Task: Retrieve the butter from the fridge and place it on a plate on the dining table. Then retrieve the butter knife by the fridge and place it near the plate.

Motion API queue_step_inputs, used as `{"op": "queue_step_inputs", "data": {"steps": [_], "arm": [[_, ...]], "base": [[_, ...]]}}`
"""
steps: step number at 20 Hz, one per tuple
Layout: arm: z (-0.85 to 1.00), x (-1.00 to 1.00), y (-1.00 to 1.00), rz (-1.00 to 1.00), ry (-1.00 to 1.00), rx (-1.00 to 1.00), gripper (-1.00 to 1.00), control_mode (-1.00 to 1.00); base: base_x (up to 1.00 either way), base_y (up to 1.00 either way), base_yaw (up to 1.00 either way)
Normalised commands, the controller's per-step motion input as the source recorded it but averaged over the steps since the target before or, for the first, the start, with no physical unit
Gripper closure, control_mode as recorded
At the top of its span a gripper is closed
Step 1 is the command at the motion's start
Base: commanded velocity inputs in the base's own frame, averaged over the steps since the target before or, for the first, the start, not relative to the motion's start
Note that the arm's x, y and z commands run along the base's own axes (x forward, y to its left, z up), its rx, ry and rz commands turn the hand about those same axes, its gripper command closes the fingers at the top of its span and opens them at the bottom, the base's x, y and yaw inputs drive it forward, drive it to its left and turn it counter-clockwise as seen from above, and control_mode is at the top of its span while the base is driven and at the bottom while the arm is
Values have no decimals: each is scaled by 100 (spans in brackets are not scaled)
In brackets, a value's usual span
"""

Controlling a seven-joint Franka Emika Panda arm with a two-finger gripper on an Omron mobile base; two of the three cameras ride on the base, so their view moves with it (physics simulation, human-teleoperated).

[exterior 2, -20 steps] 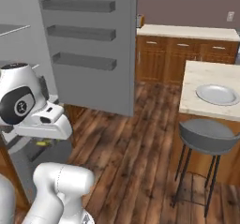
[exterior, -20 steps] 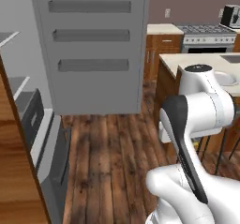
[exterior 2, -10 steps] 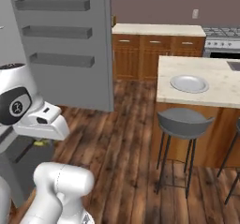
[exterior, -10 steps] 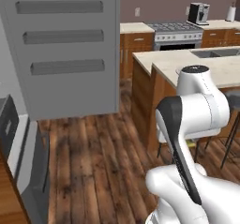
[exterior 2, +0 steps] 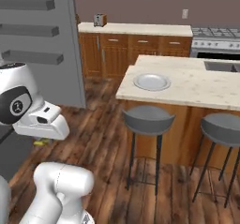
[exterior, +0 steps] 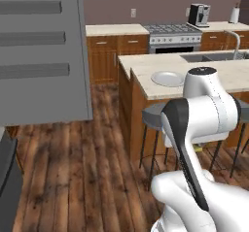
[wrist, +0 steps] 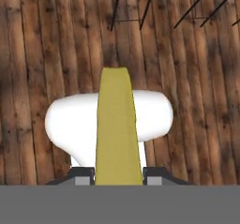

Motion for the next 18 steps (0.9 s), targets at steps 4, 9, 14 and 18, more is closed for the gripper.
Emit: {"op": "queue_step_inputs", "data": {"steps": [4,9,14,18], "arm": [[0,0,0,0,0,0,100,100],[0,0,0,0,0,0,100,100],[0,0,0,0,0,0,100,100],[0,0,0,0,0,0,100,100]], "base": [[26,-99,0],[37,-38,0],[57,0,0],[84,-1,-4]]}}
